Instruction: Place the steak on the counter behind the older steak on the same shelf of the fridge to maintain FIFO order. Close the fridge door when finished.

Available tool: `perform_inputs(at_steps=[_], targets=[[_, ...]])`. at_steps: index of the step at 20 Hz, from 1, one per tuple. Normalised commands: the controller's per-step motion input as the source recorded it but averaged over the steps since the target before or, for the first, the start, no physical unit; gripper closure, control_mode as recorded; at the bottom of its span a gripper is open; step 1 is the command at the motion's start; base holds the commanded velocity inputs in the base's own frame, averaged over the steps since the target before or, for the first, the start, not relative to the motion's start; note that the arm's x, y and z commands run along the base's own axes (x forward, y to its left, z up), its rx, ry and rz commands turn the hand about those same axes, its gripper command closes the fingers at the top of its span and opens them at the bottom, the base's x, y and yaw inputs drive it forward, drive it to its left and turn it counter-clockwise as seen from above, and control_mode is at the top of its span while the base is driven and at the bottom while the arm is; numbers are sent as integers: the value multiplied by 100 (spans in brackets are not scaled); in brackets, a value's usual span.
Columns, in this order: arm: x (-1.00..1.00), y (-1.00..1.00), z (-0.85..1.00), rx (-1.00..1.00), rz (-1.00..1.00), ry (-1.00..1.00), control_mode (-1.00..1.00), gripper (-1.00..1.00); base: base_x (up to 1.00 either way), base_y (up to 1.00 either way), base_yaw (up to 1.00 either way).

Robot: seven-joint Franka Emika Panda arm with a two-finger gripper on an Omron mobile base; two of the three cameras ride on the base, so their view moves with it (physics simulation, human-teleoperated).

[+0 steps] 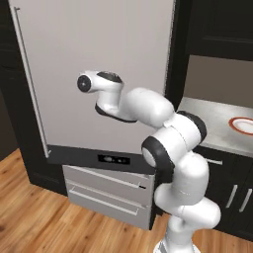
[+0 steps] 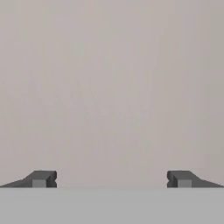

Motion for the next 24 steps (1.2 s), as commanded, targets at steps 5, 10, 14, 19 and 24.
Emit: perform_inputs(at_steps=[5,10,14,19,24], targets=[[51,-27,0,0,-22,0,-100,-100,0,0,0],[45,-57,0,0,-17,1,-100,-100,0,0,0],[36,-71,0,1,-14,1,-100,-100,0,0,0],[20,-83,0,4,-13,0,-100,-100,0,0,0],[0,-81,0,4,-12,-1,-100,-100,0,0,0]])
